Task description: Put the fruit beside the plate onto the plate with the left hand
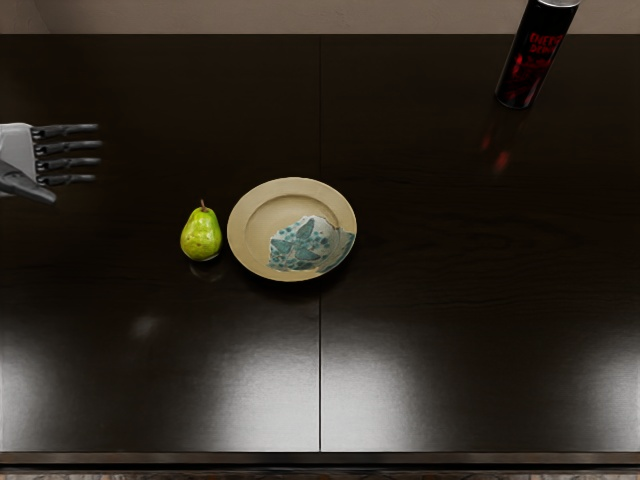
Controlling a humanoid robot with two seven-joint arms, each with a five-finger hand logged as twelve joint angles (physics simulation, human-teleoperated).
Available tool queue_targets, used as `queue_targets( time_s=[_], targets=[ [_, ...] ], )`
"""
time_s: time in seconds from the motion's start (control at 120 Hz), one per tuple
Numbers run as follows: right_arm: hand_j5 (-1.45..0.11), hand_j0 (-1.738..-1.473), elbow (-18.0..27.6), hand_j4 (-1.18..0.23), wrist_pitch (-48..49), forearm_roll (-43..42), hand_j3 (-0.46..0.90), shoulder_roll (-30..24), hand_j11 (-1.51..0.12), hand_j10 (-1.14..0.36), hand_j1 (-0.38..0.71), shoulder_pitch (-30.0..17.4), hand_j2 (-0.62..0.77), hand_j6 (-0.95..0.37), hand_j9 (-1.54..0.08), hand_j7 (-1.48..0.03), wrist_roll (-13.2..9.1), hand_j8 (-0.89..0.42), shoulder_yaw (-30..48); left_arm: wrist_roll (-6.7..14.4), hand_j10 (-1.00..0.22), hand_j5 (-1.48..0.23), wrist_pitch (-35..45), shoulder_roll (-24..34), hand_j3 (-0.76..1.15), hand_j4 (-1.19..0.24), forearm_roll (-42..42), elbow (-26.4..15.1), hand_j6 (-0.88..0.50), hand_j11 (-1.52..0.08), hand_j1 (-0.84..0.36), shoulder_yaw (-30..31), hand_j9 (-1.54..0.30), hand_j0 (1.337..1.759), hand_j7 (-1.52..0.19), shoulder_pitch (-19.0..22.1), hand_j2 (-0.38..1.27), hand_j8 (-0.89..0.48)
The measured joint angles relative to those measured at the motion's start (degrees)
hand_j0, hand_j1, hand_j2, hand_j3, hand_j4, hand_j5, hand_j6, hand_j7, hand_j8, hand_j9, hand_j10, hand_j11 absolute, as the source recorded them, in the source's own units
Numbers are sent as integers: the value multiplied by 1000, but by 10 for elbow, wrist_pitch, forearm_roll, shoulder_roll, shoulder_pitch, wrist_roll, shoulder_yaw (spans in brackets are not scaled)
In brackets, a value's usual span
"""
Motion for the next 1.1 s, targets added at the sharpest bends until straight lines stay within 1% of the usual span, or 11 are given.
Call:
queue_targets(
  time_s=[0.117, 0.233, 0.333, 0.383, 0.483, 0.575, 0.625, 0.683, 0.8, 0.967, 1.1],
  targets=[
    [0, -1658, 0, 0, 0, 0, 0, 0, 0, 0, -349, 0, 0, 0, 0, 0, 0, 0, 0, 4, -9, -14, 0, -8, 0, -9, 3, 6, -8, -14, 336, 1, -14, 1658, -14, -5, 2, -8],
    [0, -1658, 0, 0, 0, 0, 0, 0, 0, 0, -349, -1, 0, 0, 0, 0, 0, 0, 0, 62, -9, -14, 0, -59, 0, -9, 53, 5, -9, -14, 336, 2, -14, 1658, -14, -57, 2, -9],
    [0, -1658, 0, 0, 0, 0, 0, 0, 0, 0, -349, -1, 0, 0, 0, 0, 0, 0, 0, 88, -14, -19, 0, -100, 0, -14, 151, -12, -14, -19, 331, 1, -19, 1658, -19, -100, 2, -14],
    [0, -1658, 0, 0, 0, 0, 0, 0, 0, 0, -349, -1, 0, 0, 0, 0, 0, 0, 0, 94, -16, -21, 0, -95, 0, -16, 205, -41, -16, -21, 330, -1, -21, 1658, -21, -115, 3, -16],
    [0, -1658, 0, 0, 0, 0, 0, 0, 0, 0, -349, -1, 0, 0, 0, 0, 0, 0, 0, 103, -19, -24, 5, -94, 0, -19, 343, -138, -20, -24, 327, -14, -24, 1658, -24, -116, 3, -19],
    [0, -1658, 0, 0, 0, 0, 0, 0, 0, 0, -349, -1, 0, 0, 0, 0, 0, 0, 0, 111, -21, -26, 90, -97, 0, -22, 460, -219, -22, -25, 326, -23, -26, 1658, -26, -115, 4, -22],
    [0, -1658, 0, 0, 0, 0, 0, 0, 0, 0, -349, -1, 0, 0, 0, 0, 0, 0, 0, 117, -22, -26, 169, -105, 0, -22, 522, -249, -23, -26, 326, -23, -26, 1658, -26, -109, 4, -23],
    [0, -1658, 0, 0, 0, 0, 0, 0, 0, 0, -349, 0, 0, 0, 0, 0, 0, 0, 0, 122, -23, -27, 248, -116, 0, -23, 574, -270, -24, -27, 325, -22, -27, 1658, -27, -90, 5, -24],
    [0, -1658, 0, 0, 0, 0, 0, 0, 0, 0, -349, 0, 0, 0, 0, 0, 0, 0, 0, 126, -24, -28, 353, -175, 0, -24, 654, -288, -25, -27, 325, -19, -27, 1658, -28, -6, 5, -25],
    [0, -1658, 0, 0, 0, 0, 0, 0, 0, 0, -349, 0, 0, 0, 0, 0, 0, 0, 0, 128, -24, -28, 458, -232, 0, -25, 776, -295, -26, -28, 325, -18, -28, 1658, -28, 49, 6, -26],
    [0, -1658, 0, 0, 0, 0, 0, 0, 0, 0, -349, 0, 0, 0, 0, 0, 0, 0, 0, 127, -25, -29, 496, -243, 0, -25, 818, -281, -27, -29, 324, -18, -29, 1658, -29, 78, 7, -26]
  ],
)
